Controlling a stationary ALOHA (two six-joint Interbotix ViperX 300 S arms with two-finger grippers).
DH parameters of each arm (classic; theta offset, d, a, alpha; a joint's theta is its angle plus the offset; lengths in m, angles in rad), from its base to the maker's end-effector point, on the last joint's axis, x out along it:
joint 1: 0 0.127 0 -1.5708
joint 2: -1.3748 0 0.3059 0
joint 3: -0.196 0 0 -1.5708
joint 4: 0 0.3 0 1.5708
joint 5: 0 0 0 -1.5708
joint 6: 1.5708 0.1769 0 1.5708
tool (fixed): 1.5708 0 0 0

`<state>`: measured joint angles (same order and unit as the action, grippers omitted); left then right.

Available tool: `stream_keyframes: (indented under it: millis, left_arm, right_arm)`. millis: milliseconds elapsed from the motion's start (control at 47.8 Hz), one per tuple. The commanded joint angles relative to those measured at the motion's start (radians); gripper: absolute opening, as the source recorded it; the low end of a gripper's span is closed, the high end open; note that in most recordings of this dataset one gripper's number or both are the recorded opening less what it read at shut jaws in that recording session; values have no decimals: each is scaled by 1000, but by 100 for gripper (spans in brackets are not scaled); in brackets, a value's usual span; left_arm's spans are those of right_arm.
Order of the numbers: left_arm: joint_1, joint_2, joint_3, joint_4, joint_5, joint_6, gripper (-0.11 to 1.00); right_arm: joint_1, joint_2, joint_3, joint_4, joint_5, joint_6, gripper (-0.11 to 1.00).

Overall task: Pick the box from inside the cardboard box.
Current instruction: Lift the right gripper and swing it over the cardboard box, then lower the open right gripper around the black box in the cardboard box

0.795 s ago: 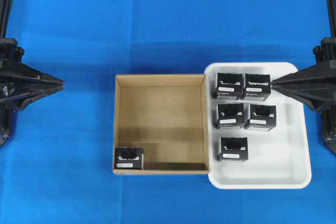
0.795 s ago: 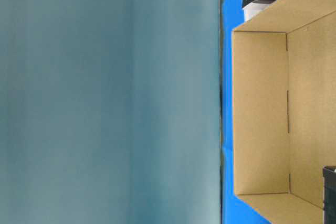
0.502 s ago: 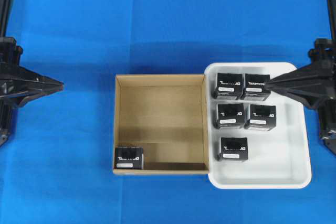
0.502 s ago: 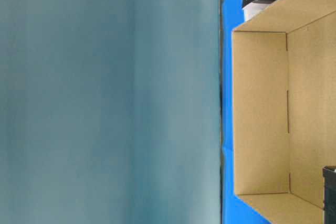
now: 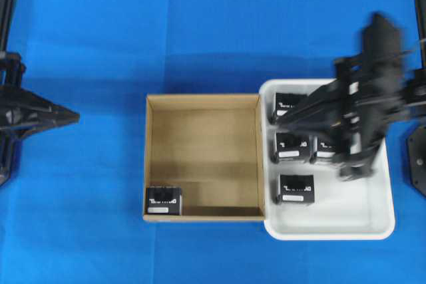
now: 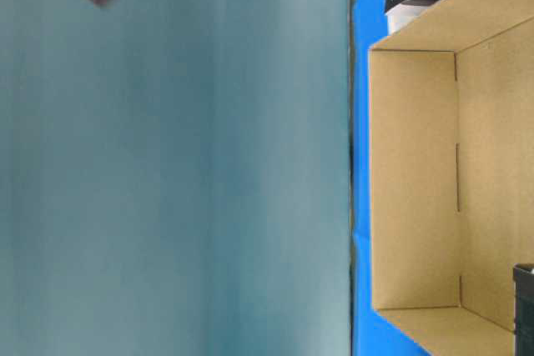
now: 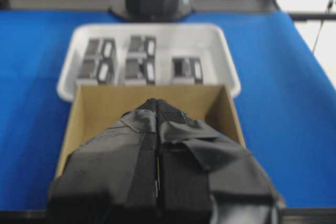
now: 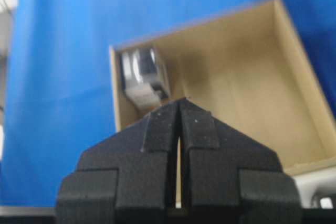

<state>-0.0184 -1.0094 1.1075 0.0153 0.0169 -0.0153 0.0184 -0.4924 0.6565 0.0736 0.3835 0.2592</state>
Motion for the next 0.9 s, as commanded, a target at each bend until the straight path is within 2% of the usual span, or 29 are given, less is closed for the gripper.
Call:
stream_keyframes:
  millis: [0,126,272,418,544,649,879]
  left_arm:
    - [-5,3,-31,2,31,-2,-6]
    - [-5,-6,-34,3,60,-2,-6]
    - [-5,-20,-37,2,103,-2,-6]
    - [-5,-34,-38,2,158,-9,-6]
    - [-5,-54,-41,2,207,-32,-6]
    - [-5,-67,-46,2,242,-40,-6]
    - [-5,-91,-51,3,281,-40,-7]
  right_arm:
    - [8,92,-121,6,120,0,0]
    - [11,227,-258,8,296,0,0]
    - [8,382,-460,8,526,-15,0]
    - [11,517,-627,8,687,-66,0]
    - [12,609,-741,18,776,-97,0]
    - [12,680,-818,49,824,-132,0]
    - [0,815,-923,163,850,-275,0]
